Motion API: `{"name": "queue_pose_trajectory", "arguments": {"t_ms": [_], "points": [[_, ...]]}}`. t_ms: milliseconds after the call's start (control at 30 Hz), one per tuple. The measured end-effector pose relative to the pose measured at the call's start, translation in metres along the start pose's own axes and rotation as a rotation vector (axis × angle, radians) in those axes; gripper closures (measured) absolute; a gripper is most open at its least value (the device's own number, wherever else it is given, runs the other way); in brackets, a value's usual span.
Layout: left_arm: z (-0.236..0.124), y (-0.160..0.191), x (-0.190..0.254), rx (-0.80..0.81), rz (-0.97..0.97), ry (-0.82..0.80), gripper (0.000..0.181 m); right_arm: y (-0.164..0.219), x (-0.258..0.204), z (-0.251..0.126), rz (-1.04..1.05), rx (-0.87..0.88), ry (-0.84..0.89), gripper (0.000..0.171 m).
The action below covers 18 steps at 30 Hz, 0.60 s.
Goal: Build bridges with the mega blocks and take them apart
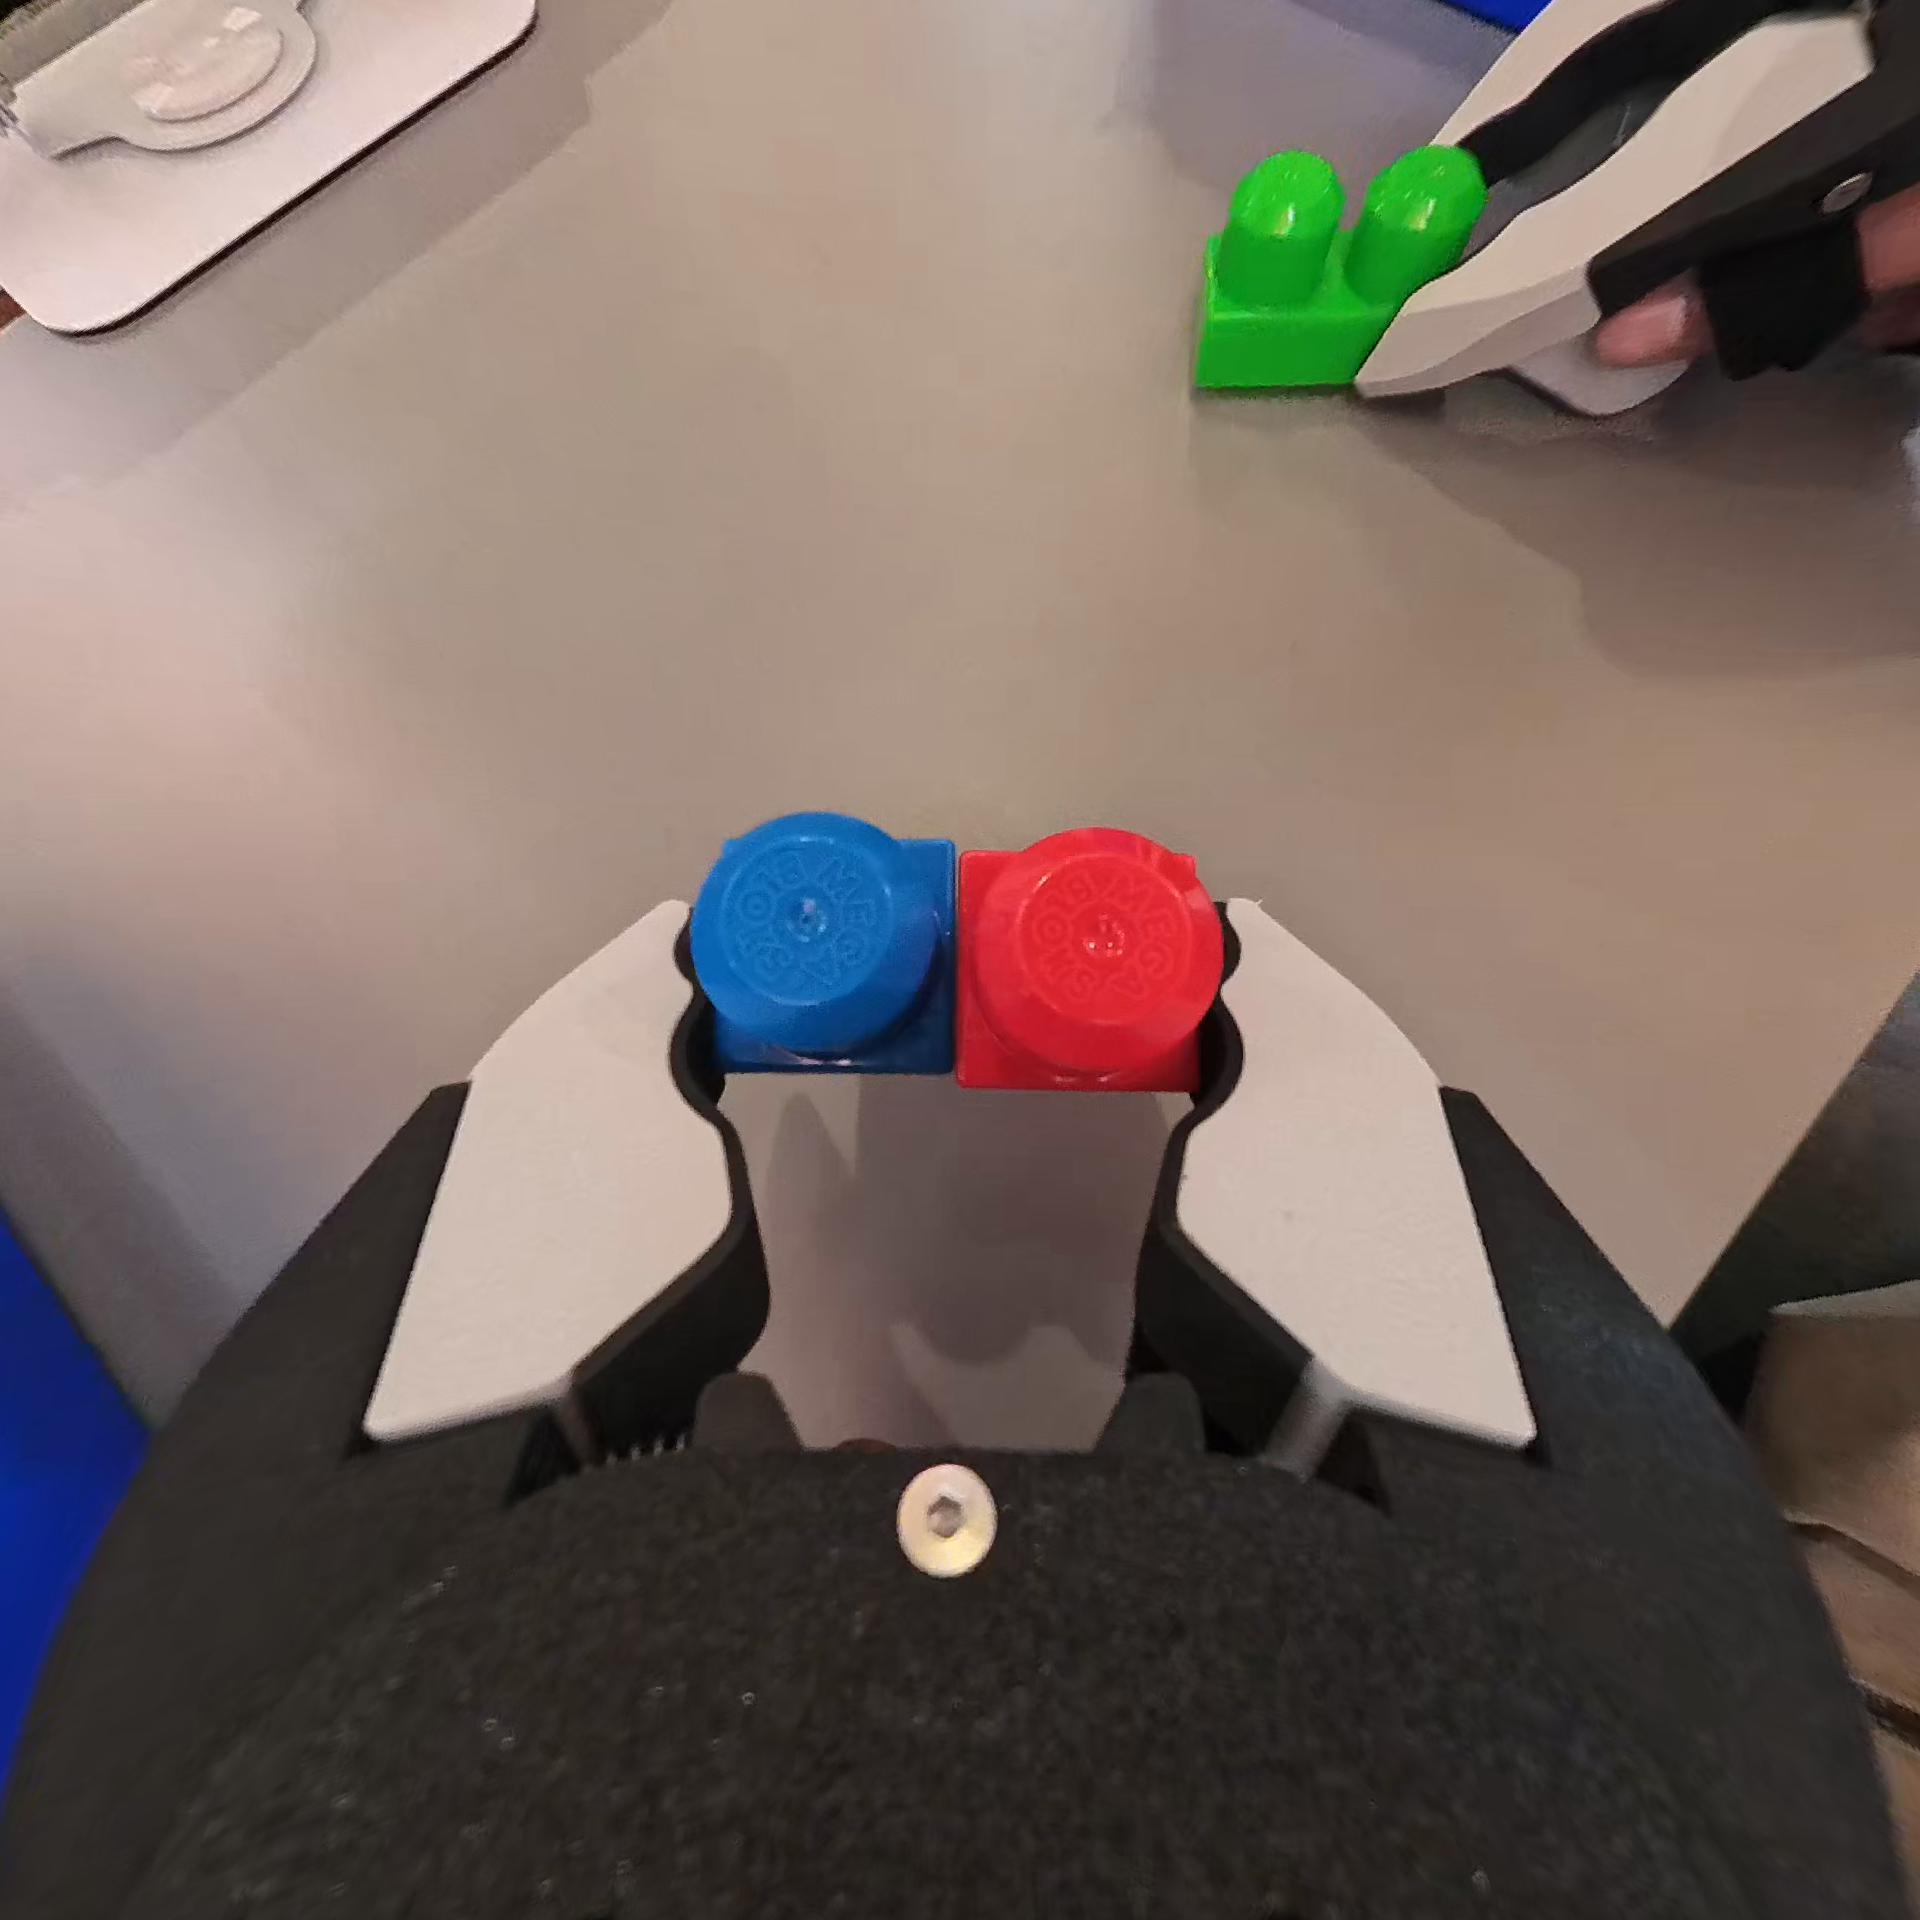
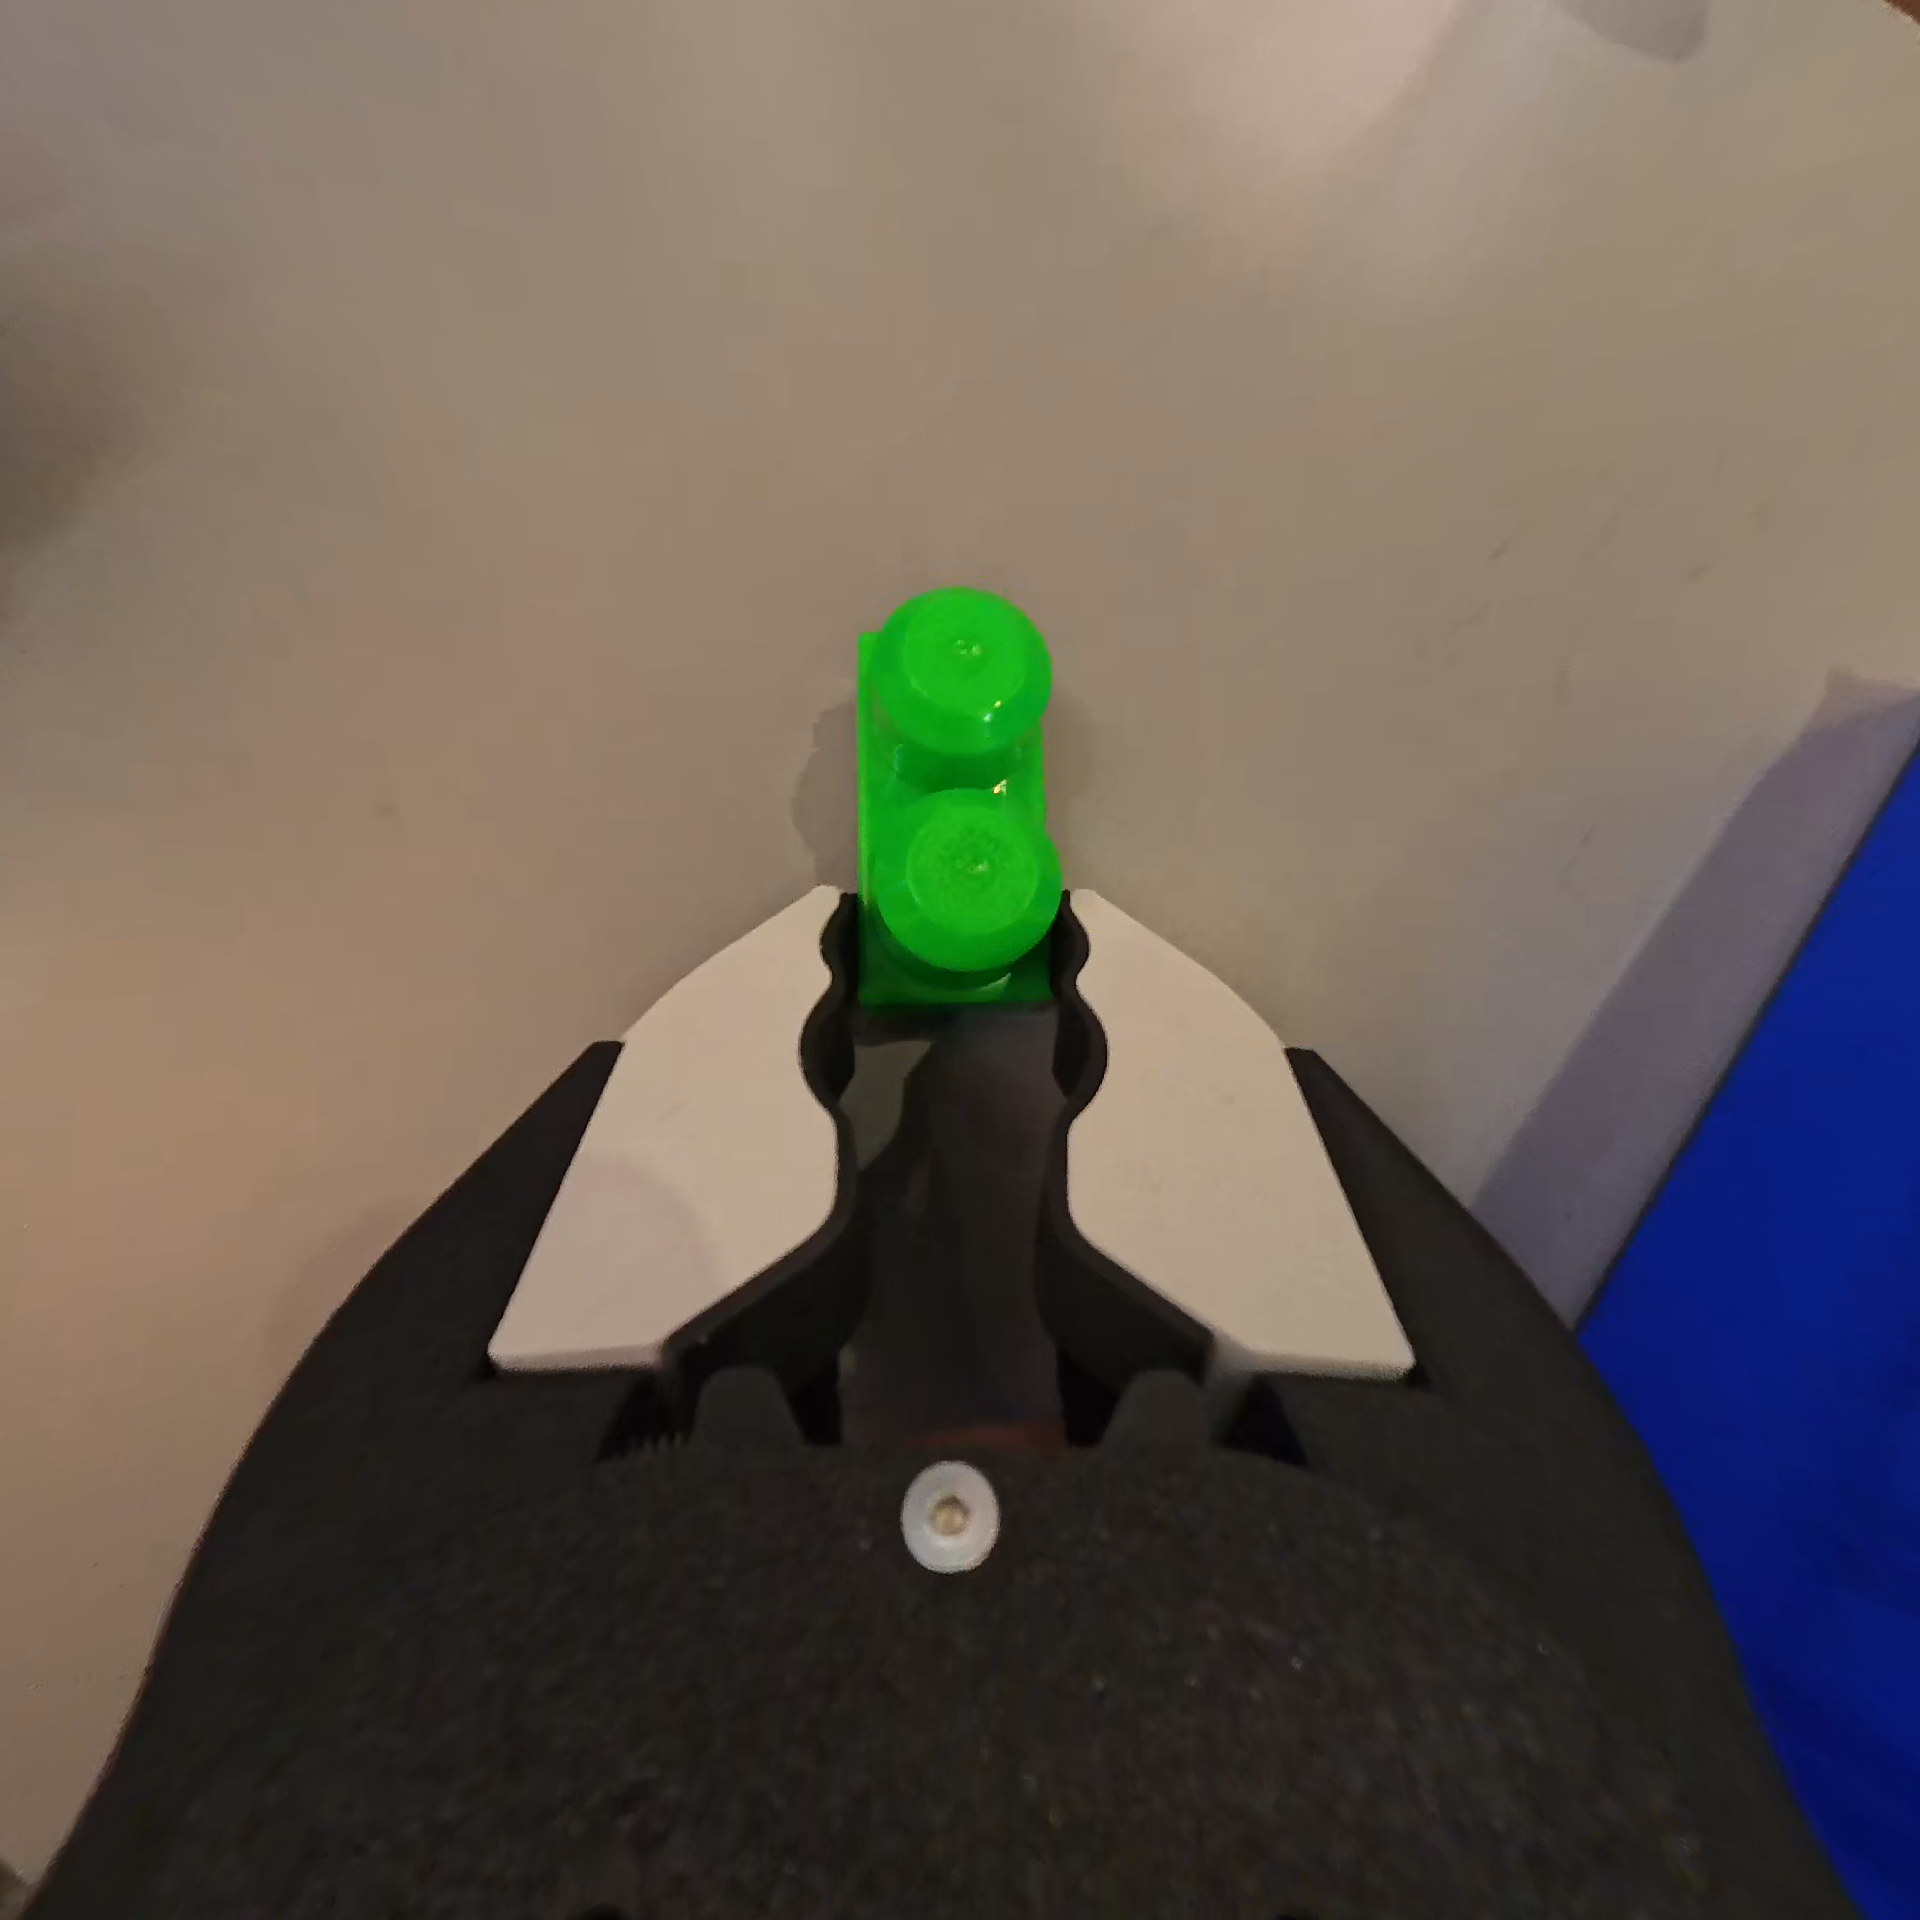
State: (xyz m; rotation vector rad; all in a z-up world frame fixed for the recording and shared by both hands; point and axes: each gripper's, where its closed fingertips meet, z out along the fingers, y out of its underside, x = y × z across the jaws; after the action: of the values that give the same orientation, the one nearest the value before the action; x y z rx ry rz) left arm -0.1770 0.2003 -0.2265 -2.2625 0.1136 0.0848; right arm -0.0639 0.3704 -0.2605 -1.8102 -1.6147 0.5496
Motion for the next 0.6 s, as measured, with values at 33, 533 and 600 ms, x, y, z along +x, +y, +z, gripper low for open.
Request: {"name": "queue_pose_trajectory", "arguments": {"t_ms": [33,533,600], "points": [[0.002,-0.001,-0.001,-0.001,0.001,-0.001,0.092,-0.008,-0.002,-0.006,-0.003,0.019,-0.001,0.136],[0.031,-0.023,-0.007,0.013,0.026,-0.101,0.092,-0.127,-0.133,-0.05,-0.062,0.189,-0.19,0.136],[0.03,-0.025,-0.007,0.012,0.043,-0.117,0.093,-0.131,-0.138,-0.047,-0.045,0.183,-0.203,0.136]]}}
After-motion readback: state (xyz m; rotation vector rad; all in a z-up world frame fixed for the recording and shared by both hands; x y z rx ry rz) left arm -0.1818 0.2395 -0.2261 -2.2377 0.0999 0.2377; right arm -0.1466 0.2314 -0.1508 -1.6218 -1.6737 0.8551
